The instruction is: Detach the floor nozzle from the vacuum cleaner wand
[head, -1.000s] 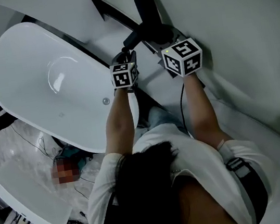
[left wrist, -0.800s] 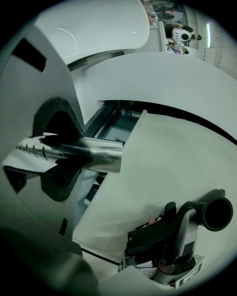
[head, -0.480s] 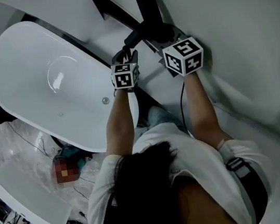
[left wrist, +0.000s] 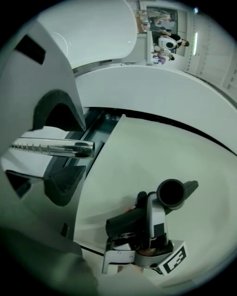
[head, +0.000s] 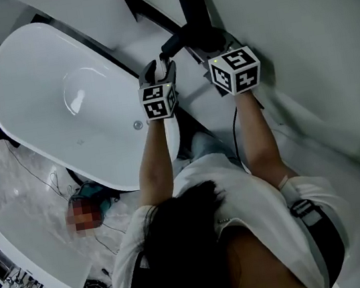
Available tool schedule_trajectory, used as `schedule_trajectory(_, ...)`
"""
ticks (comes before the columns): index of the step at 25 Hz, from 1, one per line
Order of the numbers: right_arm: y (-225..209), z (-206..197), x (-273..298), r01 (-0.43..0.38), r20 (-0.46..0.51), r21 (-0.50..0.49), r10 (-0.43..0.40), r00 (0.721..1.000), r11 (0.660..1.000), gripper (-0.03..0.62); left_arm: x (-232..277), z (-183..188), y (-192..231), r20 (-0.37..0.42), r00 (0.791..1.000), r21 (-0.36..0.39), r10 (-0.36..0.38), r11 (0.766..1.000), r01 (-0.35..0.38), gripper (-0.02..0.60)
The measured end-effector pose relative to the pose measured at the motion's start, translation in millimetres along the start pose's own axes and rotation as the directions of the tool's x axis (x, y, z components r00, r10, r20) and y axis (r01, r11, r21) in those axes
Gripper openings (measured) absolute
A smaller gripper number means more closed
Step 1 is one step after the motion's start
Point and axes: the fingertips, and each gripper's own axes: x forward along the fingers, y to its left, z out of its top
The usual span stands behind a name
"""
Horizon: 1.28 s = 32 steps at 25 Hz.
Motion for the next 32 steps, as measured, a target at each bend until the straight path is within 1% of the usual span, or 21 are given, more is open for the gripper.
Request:
schedule_trajectory(4,1,-3,-1,0.014,0.003,-0.005,-0.014,1.000,1.000,0.213,-17,14,-1,0.052,0.999,-0.015,0.007,1.000,-0.006,0.221)
schedule_trajectory(8,4,-7,-7,0.040,0.003,-0.007,-0.040,0.999,0.999,0.213,-39,34,0,0.129,0.991,-0.059,0.027,0.998,-0.019,0.221)
schedule_trajectory(10,6,-8,-11,0.052,0.010,-0.004,-0.052,0.999,0.999,0.213,-49,41,1,0.147,0.989,-0.056,0.033,0.998,-0.025,0.221)
schedule_trajectory(16,10,-10,-23,0.096,0.031,0.010,-0.096,0.995,0.995,0.213,-78,50,3,0.182,0.981,-0.034,0.065,0.998,-0.060,0.221)
schedule_trajectory(21,14,-13,-33,0.126,0.040,0.023,-0.127,0.991,0.992,0.213,-100,57,-1,0.211,0.974,-0.020,0.076,0.997,-0.073,0.219)
schedule_trajectory(26,24,-23,-43,0.143,0.040,0.032,-0.144,0.989,0.989,0.213,-116,55,-8,0.193,0.978,0.004,0.078,0.997,-0.081,0.219)
schedule_trajectory(32,32,-36,-56,0.168,0.035,0.047,-0.169,0.985,0.985,0.213,-136,55,-14,0.206,0.974,0.009,0.090,0.996,-0.094,0.206)
